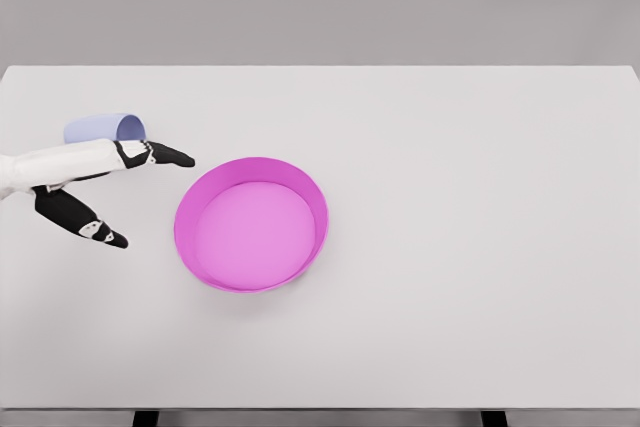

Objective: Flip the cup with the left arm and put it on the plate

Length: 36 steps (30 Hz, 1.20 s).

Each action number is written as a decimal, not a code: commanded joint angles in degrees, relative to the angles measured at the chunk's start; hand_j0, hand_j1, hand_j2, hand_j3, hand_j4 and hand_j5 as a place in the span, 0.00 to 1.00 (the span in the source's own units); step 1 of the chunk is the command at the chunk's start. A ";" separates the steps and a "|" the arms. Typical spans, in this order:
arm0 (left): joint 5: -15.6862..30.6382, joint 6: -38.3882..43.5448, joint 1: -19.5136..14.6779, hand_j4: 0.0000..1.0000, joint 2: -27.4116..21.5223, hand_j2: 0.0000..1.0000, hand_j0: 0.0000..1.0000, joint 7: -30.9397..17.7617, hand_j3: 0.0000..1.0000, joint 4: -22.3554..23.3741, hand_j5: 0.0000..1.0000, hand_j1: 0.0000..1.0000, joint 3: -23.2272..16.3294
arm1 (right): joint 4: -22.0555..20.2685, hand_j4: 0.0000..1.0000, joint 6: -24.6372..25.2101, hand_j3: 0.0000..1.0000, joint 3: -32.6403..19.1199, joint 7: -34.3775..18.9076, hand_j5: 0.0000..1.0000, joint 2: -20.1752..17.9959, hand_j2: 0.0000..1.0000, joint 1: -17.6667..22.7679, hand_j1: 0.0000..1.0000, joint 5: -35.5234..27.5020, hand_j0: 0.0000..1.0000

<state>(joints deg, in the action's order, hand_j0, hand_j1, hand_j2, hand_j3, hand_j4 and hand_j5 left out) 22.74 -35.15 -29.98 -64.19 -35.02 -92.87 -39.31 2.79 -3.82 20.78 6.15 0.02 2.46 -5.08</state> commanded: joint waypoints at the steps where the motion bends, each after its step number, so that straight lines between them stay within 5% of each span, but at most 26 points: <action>1: 0.47 0.15 0.01 1.00 -0.40 1.00 1.00 0.02 1.00 -0.30 1.00 1.00 0.11 | 0.11 1.00 0.13 1.00 -0.13 0.01 1.00 -0.02 1.00 0.00 1.00 -0.11 1.00; 3: -0.06 0.15 -0.52 1.00 -0.32 1.00 1.00 0.02 1.00 0.49 1.00 1.00 0.19 | 0.19 1.00 0.04 1.00 -0.48 0.01 1.00 -0.02 1.00 0.17 1.00 -0.02 1.00; 7: -7.00 0.15 -7.46 1.00 6.36 1.00 1.00 0.02 1.00 15.52 1.00 1.00 0.55 | 0.11 1.00 0.04 1.00 -0.39 0.01 1.00 -0.02 1.00 0.17 1.00 -0.02 1.00; 12: -10.25 0.15 -7.99 1.00 8.64 1.00 1.00 0.02 1.00 17.72 1.00 1.00 -0.25 | 0.11 1.00 0.04 1.00 -0.39 0.01 1.00 -0.02 1.00 0.17 1.00 -0.02 1.00; 18: -16.14 0.15 -12.03 1.00 12.78 1.00 1.00 0.02 1.00 30.81 1.00 1.00 -0.25 | 0.11 1.00 0.04 1.00 -0.39 0.01 1.00 -0.02 1.00 0.17 1.00 -0.02 1.00; 26: -18.96 0.15 -13.35 1.00 15.41 1.00 1.00 0.02 1.00 32.22 1.00 1.00 -1.04 | 0.11 1.00 0.04 1.00 -0.39 0.01 1.00 -0.02 1.00 0.17 1.00 -0.02 1.00; 30: -23.61 0.15 -15.02 1.00 18.14 1.00 1.00 0.02 1.00 39.43 1.00 1.00 -1.04 | 0.11 1.00 0.04 1.00 -0.39 0.01 1.00 -0.02 1.00 0.17 1.00 -0.02 1.00; 36: -26.69 0.15 -16.07 1.00 19.19 1.00 1.00 0.02 1.00 41.10 1.00 1.00 -1.12 | 0.11 1.00 0.04 1.00 -0.39 0.01 1.00 -0.02 1.00 0.17 1.00 -0.02 1.00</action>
<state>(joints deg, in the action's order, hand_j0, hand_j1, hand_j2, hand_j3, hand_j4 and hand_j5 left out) -2.87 -35.13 -46.23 -45.59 -35.02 -52.85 -40.50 2.89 -3.78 20.39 6.16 0.01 2.64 -5.08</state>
